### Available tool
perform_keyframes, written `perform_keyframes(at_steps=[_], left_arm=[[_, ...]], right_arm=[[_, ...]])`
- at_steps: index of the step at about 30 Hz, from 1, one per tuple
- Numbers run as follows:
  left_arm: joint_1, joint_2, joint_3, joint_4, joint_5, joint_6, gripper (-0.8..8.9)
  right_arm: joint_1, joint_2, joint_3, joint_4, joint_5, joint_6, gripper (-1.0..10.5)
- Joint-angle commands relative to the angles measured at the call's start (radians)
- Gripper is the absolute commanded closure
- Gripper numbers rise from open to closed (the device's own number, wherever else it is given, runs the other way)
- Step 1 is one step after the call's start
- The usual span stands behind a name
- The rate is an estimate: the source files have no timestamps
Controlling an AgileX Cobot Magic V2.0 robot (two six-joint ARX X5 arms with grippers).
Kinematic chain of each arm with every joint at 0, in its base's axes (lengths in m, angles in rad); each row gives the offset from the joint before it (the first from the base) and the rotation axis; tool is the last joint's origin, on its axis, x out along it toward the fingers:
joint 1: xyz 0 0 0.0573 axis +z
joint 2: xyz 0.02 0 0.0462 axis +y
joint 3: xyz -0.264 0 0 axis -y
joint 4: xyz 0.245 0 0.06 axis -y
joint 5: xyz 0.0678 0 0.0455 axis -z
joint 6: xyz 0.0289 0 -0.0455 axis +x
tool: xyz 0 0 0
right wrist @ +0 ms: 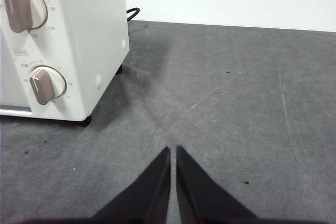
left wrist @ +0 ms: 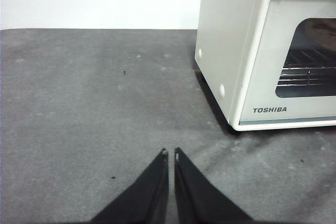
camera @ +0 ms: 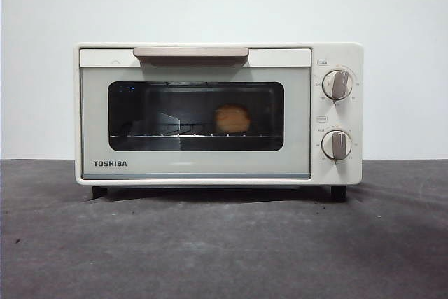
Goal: The left arm flap open the oven, the right arm pick bread and place it into oven, the left arm flap close the oven
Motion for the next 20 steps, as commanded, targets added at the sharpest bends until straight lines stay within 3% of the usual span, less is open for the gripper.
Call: perform_keyframes(at_steps=[1, 20], left_arm=[[0.002, -0.001, -0.021, -0.006, -0.004, 0.016, 7.84], [0.002, -0.001, -0.021, -0.006, -0.004, 0.016, 7.84]], right_arm=[[-0.002, -0.003, -0.008, 0.002, -0.002, 0.004, 9.3], [-0.002, -0.003, -0.008, 0.013, -0.002, 0.004, 9.3]])
